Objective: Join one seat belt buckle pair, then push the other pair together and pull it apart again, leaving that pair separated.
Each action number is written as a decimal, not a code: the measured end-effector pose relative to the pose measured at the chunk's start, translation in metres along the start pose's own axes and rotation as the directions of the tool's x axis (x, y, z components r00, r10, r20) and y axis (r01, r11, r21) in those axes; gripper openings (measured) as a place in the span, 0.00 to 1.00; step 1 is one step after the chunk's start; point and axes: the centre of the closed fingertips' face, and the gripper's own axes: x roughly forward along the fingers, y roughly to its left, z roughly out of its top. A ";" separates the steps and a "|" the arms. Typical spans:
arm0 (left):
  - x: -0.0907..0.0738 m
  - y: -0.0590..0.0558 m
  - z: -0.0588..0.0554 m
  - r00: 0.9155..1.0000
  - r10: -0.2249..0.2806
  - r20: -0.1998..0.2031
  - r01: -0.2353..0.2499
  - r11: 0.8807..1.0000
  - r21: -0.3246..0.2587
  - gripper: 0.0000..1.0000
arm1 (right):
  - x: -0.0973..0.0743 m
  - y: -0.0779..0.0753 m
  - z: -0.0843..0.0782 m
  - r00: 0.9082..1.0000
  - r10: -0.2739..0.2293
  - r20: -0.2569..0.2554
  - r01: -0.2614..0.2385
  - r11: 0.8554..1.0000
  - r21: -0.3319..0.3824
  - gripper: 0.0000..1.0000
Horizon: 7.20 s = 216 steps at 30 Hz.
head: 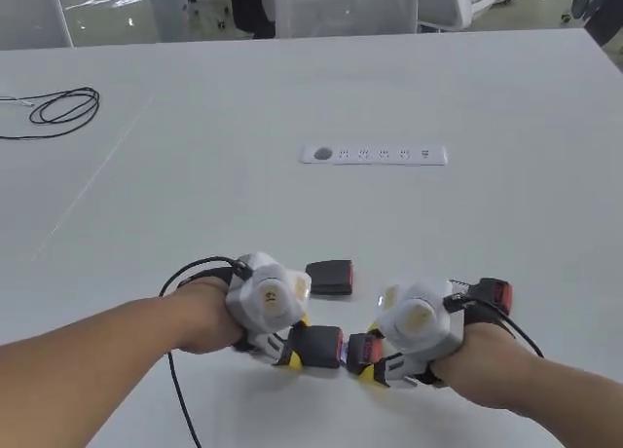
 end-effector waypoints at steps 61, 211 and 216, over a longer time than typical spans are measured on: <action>-0.008 0.116 0.016 0.991 0.132 -0.005 -0.132 0.991 -0.036 0.36 | -0.122 -0.129 -0.120 0.974 -0.210 -0.089 0.221 0.964 0.149 0.35; 0.010 0.113 0.012 0.997 0.068 -0.045 -0.066 0.997 0.035 0.33 | -0.108 -0.114 -0.137 0.961 -0.193 -0.200 0.203 0.979 0.028 0.33; 0.010 0.114 0.012 0.995 0.077 -0.061 -0.077 0.997 0.007 0.33 | -0.117 -0.116 -0.149 0.954 -0.208 -0.214 0.222 0.974 0.044 0.33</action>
